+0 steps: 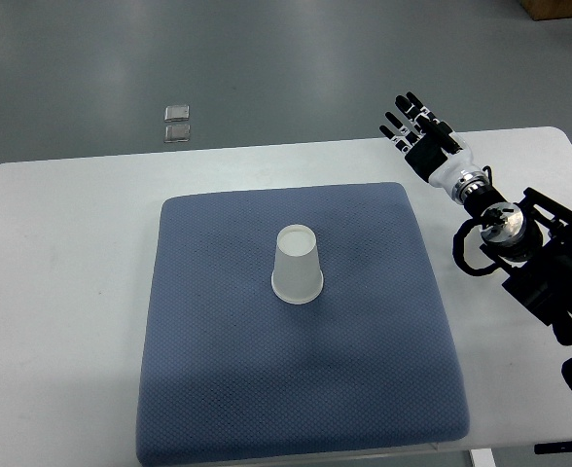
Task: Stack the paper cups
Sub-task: 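Raise the right hand and move it above the loose white paper cup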
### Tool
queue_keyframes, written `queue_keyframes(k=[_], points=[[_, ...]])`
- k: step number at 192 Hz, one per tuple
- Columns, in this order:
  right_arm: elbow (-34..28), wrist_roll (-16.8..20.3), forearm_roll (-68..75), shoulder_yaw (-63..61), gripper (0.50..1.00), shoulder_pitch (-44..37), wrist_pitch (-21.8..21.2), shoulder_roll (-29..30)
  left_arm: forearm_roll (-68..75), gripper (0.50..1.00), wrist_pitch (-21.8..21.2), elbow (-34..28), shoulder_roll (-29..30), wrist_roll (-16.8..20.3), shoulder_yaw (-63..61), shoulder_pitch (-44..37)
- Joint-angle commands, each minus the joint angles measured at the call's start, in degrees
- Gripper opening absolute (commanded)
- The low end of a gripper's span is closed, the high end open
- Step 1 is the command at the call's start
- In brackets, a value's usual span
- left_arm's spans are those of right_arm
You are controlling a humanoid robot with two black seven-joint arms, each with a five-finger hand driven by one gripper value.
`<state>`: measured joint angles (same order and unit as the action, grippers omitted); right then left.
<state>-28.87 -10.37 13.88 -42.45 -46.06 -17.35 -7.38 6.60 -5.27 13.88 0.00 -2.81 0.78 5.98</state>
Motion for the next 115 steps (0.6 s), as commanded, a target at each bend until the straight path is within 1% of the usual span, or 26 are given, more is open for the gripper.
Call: queue_keyframes(k=[1,60,87,99,115], points=[[0.0,0.0,0.0,0.1,0.932,0.0,0.0,0.0,0.0,1.000,0.1,0.0,0.0,0.0,-0.1,0.0],[-0.1,0.2,-0.1,1.1,0.932,-0.1,-0.5,-0.5,0.0,1.000,0.1,0.1,0.0,-0.1,-0.1,0.0],[-0.8,0.4,-4.7,1.8,0.934,-0.5,-0.9,-1.0,0.1,1.000,0.0,0.3,0.0,-0.1,-0.2,0.1],[-2.3,1.0,-7.6,2.2,0.934,-0.6,-1.7,-1.8,0.0,1.000,0.1,0.5,0.0,-0.1,-0.2,0.2],[-6.4,2.6,-13.3,4.0,0.932,-0.6,-2.5,-5.4,0.1,1.000,0.1,0.8,0.0,-0.1,-0.2,0.2]])
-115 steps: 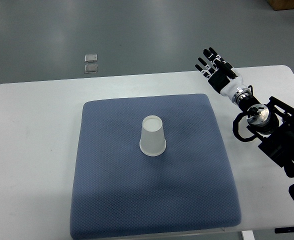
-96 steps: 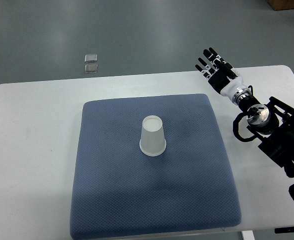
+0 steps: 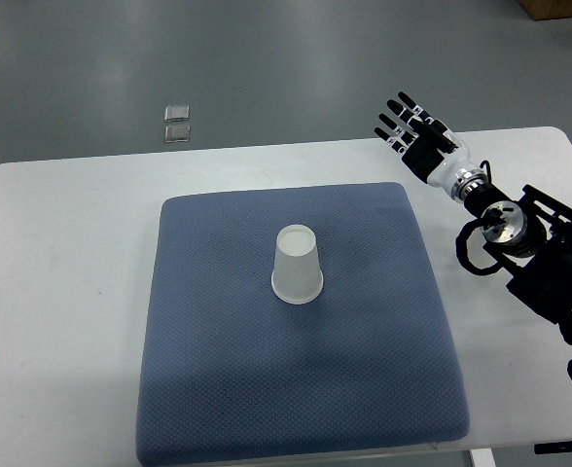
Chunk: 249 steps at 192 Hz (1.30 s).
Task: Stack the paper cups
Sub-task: 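Raise the right hand and move it above the loose white paper cup, then lower the right hand down beside the loose white paper cup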
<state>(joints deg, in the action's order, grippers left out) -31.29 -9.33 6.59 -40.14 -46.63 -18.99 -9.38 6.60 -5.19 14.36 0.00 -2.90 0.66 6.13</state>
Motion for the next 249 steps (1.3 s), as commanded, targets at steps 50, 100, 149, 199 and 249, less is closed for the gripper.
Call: queue_keyframes(k=[50,100,149,199,249], points=[[-11.7,7.3,-14.8,20.7,0.932,-10.2,-0.7,-15.1,0.2,1.000,0.2,0.6,0.0,0.0,0.0,0.1],[-15.7,7.8,-14.9,56.4,0.932,-31.2,-4.2,-20.4,0.2,1.000,0.2,2.7,0.0,0.1,-0.1,0.1],[-31.1,7.8,-21.4,92.6,0.932,-62.7,-10.0,-17.9,0.3,1.000,0.2,4.1,0.0,0.1,-0.1,0.7],[-39.6,9.8,-31.5,102.6,0.932,-77.6,-16.0,-15.9,0.3,1.000,3.3,4.2,0.0,0.1,-0.1,0.8],[-47.6,10.2,-31.6,105.6,0.932,-89.5,-16.0,-18.6,0.3,1.000,4.1,4.5,0.0,0.0,-0.2,0.8]])
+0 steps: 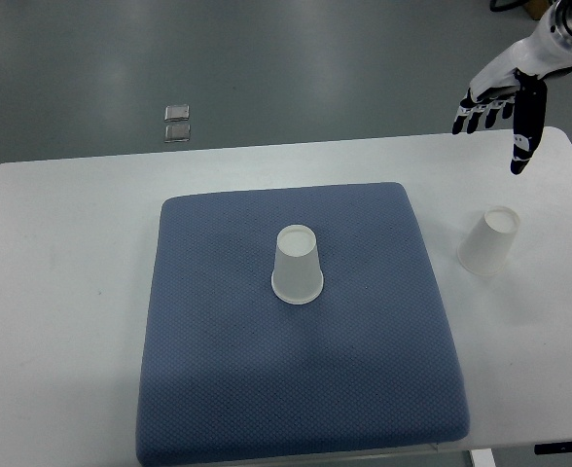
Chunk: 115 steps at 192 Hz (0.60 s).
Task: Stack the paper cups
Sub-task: 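Lower the right hand down beside the loose white paper cup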
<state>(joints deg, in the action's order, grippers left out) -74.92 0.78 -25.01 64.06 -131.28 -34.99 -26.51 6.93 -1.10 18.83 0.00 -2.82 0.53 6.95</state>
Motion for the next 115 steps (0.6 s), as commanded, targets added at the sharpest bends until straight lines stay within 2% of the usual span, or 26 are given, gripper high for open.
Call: queue_keyframes(k=[1,24,45,78,97,115], points=[[-4.0,0.1,0.0,1.4,0.932,-4.9,0.0,-1.4,0.0,1.000,0.0,0.1,0.0,-0.1,-0.1,0.0],[-6.6,0.1,0.0,3.1,0.932,-9.6,0.0,-2.7,-0.1,1.000,0.0,0.1,0.0,-0.1,-0.1,0.0],[-6.9,0.1,0.0,4.1,0.932,-10.8,0.0,-3.4,-0.1,1.000,0.0,-0.1,0.0,-0.1,-0.1,0.0],[-6.3,0.0,-0.1,4.8,0.932,-9.7,0.0,-3.3,-0.1,1.000,0.0,-0.2,0.0,-0.1,-0.2,0.0],[-5.3,0.1,-0.6,6.0,0.930,-4.9,0.0,-2.2,-0.2,1.000,0.0,-0.5,0.0,-0.1,-0.1,0.0],[-2.2,1.2,-0.7,6.3,0.930,1.0,6.4,-1.2,-0.2,1.000,0.0,-0.5,0.0,-0.1,0.0,0.0]])
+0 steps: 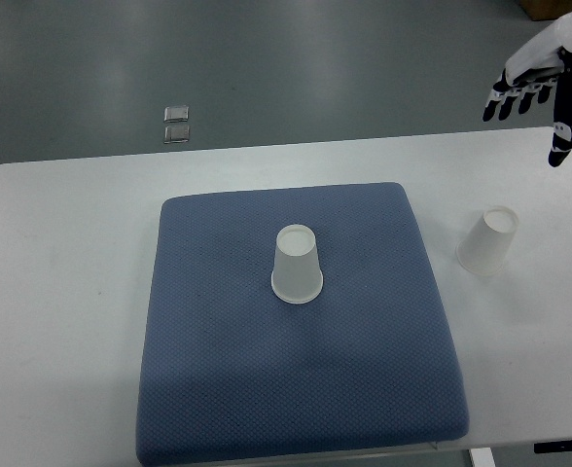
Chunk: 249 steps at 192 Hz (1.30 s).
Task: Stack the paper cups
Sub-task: 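Lower the right hand down beside the loose white paper cup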
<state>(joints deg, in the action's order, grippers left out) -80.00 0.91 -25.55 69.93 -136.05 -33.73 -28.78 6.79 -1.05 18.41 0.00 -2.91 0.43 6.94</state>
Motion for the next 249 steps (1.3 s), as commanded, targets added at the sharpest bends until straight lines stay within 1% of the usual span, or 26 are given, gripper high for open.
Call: queue_keyframes(k=[1,12,46,61,85,101,139,165,187,217,249], points=[[2.9,1.1,-0.2,0.5,0.930,5.8,5.2,1.1,0.0,1.000,0.0,-0.1,0.0,0.0,0.1,0.0],[5.5,2.3,-0.1,0.4,0.930,9.1,7.4,1.8,0.0,1.000,0.0,-0.1,0.0,0.0,0.3,0.0],[10.1,3.0,0.1,-0.3,0.930,17.9,12.3,4.5,0.0,1.000,-0.1,-0.7,0.0,0.0,0.3,-0.1],[11.8,3.3,0.1,-0.3,0.930,21.1,13.2,5.8,0.0,1.000,-0.1,-0.7,0.0,0.0,0.3,-0.1],[14.3,3.4,0.4,-0.5,0.930,26.0,13.4,6.4,-0.1,1.000,-0.1,-0.7,0.0,0.0,0.3,-0.1],[16.4,3.4,0.5,-0.7,0.928,28.8,14.9,7.2,0.0,1.000,0.0,-0.7,0.0,0.0,0.3,-0.2],[18.8,3.4,0.6,-0.7,0.930,34.2,18.6,7.6,0.0,1.000,-0.1,-0.7,0.0,0.0,0.3,-0.2],[20.7,3.4,0.7,-0.8,0.930,36.8,19.8,7.6,-0.1,1.000,-0.1,-0.7,0.0,0.0,0.3,-0.2],[20.8,3.3,1.6,-0.9,0.930,37.6,20.1,7.8,-0.1,1.000,-0.1,-0.8,0.0,0.0,0.3,-0.4],[20.9,3.4,2.4,-3.2,0.930,38.9,22.0,8.7,-0.1,1.000,-0.1,-0.8,0.0,0.0,0.3,-0.4],[21.0,3.5,2.4,-3.7,0.930,40.0,22.2,9.1,-0.1,1.000,-0.1,-0.8,0.0,0.0,0.4,-0.4]])
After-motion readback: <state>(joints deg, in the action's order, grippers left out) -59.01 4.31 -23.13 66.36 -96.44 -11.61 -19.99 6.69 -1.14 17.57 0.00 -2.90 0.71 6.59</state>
